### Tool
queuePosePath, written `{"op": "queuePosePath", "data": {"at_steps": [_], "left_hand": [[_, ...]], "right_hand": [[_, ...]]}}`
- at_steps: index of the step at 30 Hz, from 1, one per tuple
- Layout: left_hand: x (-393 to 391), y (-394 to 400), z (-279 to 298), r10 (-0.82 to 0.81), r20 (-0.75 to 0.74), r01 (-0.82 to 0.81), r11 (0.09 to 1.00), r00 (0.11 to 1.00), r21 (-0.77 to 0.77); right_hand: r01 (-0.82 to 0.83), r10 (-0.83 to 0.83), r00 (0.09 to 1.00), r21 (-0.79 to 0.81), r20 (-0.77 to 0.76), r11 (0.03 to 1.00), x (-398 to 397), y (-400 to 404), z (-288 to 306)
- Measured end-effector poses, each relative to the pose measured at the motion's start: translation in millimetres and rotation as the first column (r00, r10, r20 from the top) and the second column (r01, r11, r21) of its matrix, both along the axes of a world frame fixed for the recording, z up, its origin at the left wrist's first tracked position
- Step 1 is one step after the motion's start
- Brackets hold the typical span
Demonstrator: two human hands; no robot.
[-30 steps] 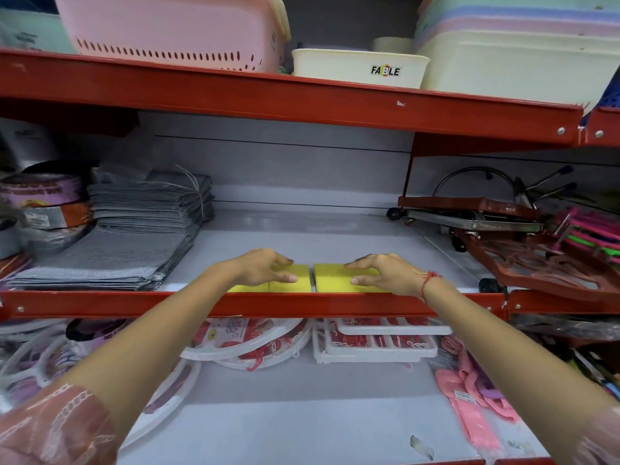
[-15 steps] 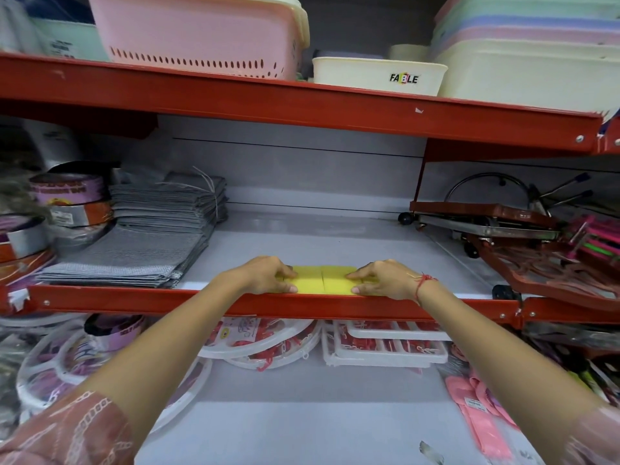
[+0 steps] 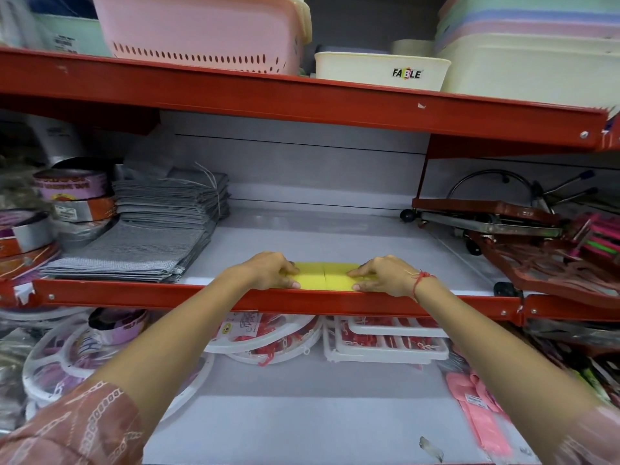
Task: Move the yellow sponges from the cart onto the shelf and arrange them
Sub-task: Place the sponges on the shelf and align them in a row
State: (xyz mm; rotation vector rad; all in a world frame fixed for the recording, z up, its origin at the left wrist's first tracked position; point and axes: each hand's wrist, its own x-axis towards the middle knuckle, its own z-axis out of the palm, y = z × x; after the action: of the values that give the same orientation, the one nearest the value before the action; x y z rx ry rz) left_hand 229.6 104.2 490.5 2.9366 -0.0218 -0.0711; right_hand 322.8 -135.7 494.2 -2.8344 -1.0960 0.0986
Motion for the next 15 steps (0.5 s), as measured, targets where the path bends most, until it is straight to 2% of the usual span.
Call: {"op": "queuePosePath", "data": {"at_steps": [5,8,15], "left_hand": [[0,0,2,-0.001,-0.017,0.001,1.0,1.0,-0.012],[3,-3,3,-0.002,0.012,0.003,0.998,1.0,-0.059],[9,-23,5,-0.075,0.051,0.08,0.993,0.996,-0.086]], "right_hand": [[0.007,-0.004,0.999,0.06,-0.04,0.998,0,-5,11],[0.062,-0.065,0.997,0.119,0.027,0.991,7,-13,18],[0.065,-0.066,0.998,0.074,0.013,0.995,13,-20,5]]}}
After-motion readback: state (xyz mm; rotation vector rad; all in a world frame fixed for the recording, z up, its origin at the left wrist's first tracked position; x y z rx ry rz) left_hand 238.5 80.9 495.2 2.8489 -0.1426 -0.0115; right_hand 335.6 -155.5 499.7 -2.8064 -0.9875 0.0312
